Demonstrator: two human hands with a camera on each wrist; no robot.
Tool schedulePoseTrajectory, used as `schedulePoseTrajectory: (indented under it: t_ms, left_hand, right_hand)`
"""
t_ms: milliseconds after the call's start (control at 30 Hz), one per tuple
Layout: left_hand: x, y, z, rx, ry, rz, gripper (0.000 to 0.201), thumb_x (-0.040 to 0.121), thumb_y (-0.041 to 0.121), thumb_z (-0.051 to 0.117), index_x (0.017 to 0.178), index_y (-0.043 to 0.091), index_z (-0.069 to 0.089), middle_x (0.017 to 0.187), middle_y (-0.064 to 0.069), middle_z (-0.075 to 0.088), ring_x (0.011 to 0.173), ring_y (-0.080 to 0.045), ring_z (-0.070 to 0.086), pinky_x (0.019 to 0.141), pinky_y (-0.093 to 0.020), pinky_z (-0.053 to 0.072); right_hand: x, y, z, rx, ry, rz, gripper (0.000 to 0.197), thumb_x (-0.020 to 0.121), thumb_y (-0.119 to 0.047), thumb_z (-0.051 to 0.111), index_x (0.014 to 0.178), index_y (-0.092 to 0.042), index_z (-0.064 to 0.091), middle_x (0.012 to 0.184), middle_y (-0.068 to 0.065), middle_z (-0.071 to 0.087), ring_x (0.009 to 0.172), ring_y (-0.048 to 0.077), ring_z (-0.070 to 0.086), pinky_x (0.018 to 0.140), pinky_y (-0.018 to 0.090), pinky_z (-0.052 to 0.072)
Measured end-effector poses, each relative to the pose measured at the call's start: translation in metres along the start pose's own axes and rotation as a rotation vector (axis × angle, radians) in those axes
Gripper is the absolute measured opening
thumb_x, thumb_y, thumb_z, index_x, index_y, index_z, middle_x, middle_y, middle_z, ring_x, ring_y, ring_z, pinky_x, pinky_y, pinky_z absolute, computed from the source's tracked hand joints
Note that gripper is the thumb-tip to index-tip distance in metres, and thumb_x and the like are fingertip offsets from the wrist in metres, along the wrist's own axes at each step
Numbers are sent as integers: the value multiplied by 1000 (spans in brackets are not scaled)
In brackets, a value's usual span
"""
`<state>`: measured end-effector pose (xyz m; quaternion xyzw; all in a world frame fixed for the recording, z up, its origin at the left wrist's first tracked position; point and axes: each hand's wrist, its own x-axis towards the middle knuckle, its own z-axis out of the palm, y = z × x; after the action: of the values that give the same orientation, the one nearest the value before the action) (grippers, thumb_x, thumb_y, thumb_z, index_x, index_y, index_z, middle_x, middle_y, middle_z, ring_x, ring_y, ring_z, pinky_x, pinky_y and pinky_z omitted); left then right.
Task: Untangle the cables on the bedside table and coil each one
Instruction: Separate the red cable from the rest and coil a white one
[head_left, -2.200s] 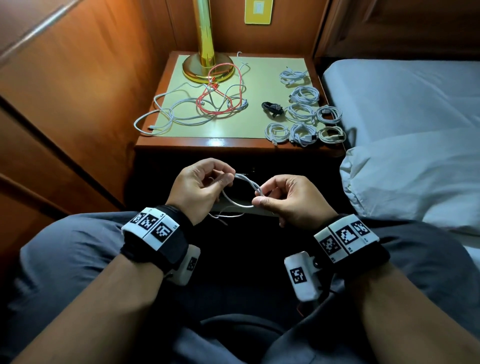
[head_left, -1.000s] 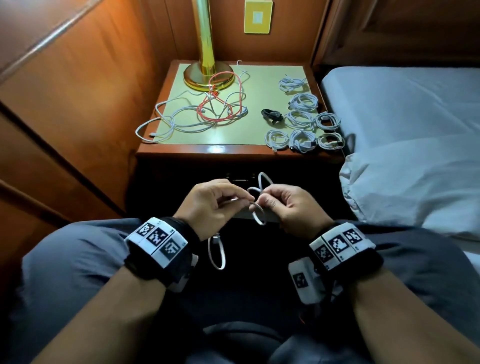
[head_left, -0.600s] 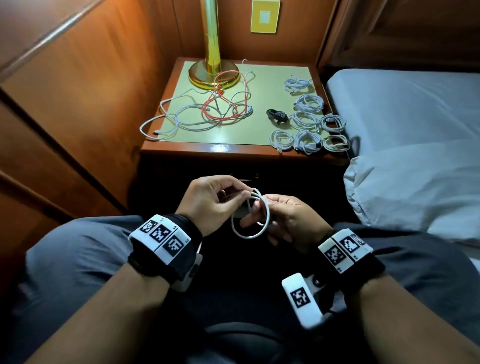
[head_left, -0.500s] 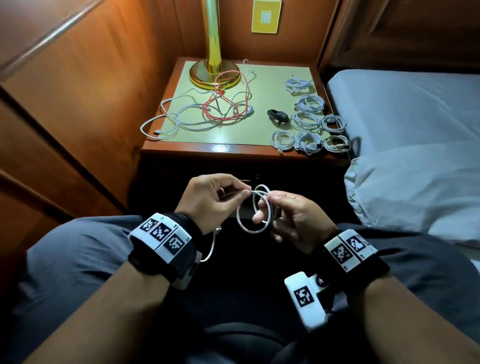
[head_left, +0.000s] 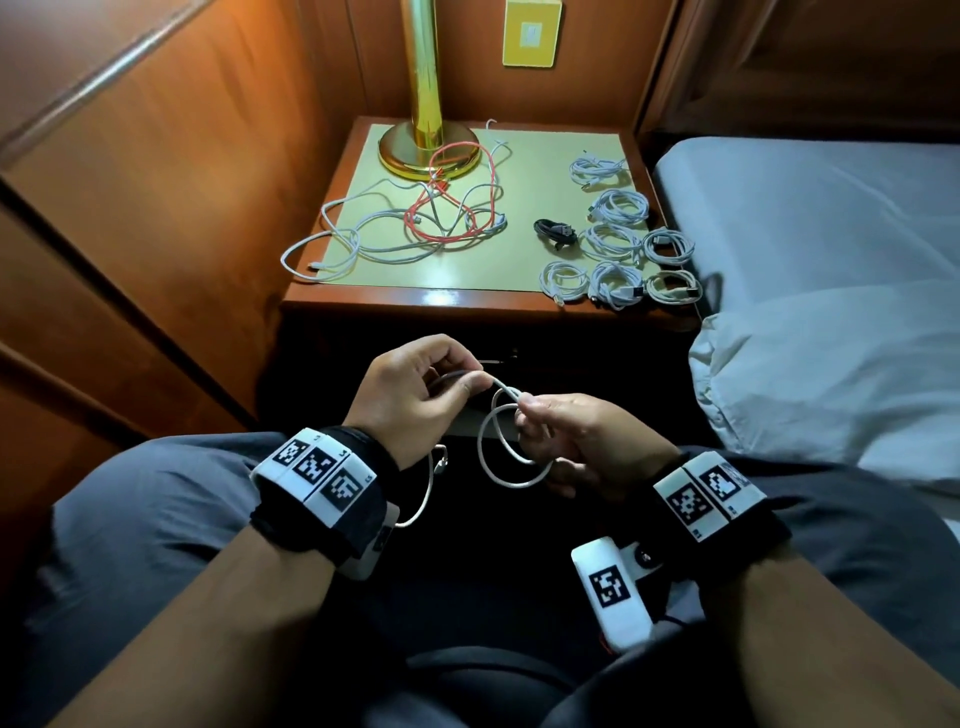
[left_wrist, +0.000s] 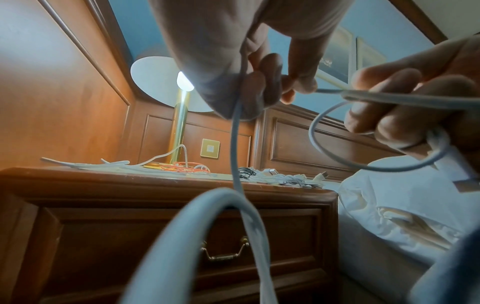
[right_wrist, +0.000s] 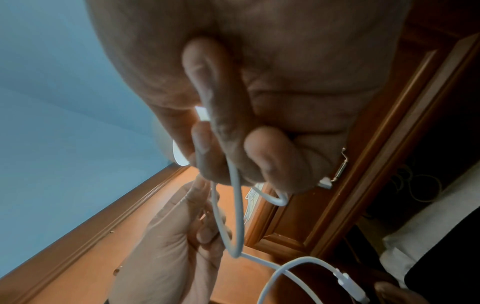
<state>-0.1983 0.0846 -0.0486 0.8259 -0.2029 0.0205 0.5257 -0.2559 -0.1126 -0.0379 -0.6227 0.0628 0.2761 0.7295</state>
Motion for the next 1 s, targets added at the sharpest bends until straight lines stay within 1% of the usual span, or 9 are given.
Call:
schedulePoseTrajectory:
  t_ms: [67, 133, 200, 333, 433, 600, 733, 833, 1000]
  left_hand:
    - [-3, -3, 4, -44, -93, -64, 12, 88, 26, 75, 98, 21, 71, 86, 3, 71, 74, -9, 65, 72, -25, 52]
    - [-7, -6, 9, -113, -272, -117, 35, 83, 37, 77, 115, 26, 66, 100, 6, 72, 84, -9, 68, 79, -27, 55]
    - [-10, -7, 16, -111, -376, -108, 37, 80, 34, 77, 114, 28, 65, 102, 7, 74, 90, -13, 71, 83, -31, 57]
    - [-5, -7, 19, -143, -297, -96, 1, 94, 18, 68, 94, 19, 68, 76, 0, 72, 63, -14, 63, 60, -28, 50]
    - [-2, -8, 18, -160, -236, -90, 12, 92, 31, 67, 92, 20, 72, 76, 0, 73, 64, -12, 64, 61, -30, 53]
    - [-4, -8, 13, -55, -238, -44, 20, 92, 36, 65, 98, 21, 76, 87, 6, 77, 82, -13, 73, 78, -36, 59]
    - [3, -2, 3, -34, -231, -71, 26, 94, 41, 62, 88, 19, 75, 67, 12, 67, 60, 0, 58, 60, -21, 46]
    - [10, -15, -18, 240, -261, -116, 19, 90, 39, 70, 82, 22, 71, 63, 7, 61, 55, -4, 50, 55, -21, 41]
    - [15, -38, -40, 566, -287, -264, 13, 95, 29, 65, 85, 20, 64, 75, 3, 64, 74, -18, 63, 64, -27, 44]
  right_hand:
    - [0, 1, -1, 42, -7, -10, 33, 102, -34, 42, 75, -16, 45, 58, 0, 31, 31, 6, 25, 39, 24, 22]
    - [-1, 2, -5, 137, -10, -27, 34, 100, -36, 43, 72, -18, 47, 58, 0, 29, 29, 7, 19, 39, 24, 19]
    - [-3, 2, -9, 209, -7, -35, 35, 99, -37, 43, 70, -18, 48, 58, 0, 29, 29, 7, 18, 39, 25, 18]
    - [-3, 2, -13, 226, 49, -22, 36, 100, -41, 42, 75, -16, 50, 57, 1, 34, 28, 8, 19, 38, 21, 21]
    - [1, 1, -12, 127, 82, -56, 39, 92, -49, 49, 81, -12, 56, 56, 5, 40, 27, 8, 22, 36, 18, 24]
    - [-2, 6, -4, 90, 8, -48, 35, 101, -35, 42, 80, -10, 56, 55, 4, 44, 32, 7, 24, 37, 18, 21]
    - [-5, -3, -9, 292, 37, -88, 31, 99, -37, 39, 79, -14, 46, 56, -1, 37, 29, 4, 22, 40, 21, 13]
    - [-9, -15, -34, 477, 239, -197, 33, 103, -40, 34, 76, -22, 41, 54, -7, 36, 29, 3, 21, 43, 24, 16]
    - [-24, -20, -82, 650, 648, -418, 34, 107, -37, 34, 76, -26, 44, 60, -12, 48, 32, 4, 23, 40, 19, 23]
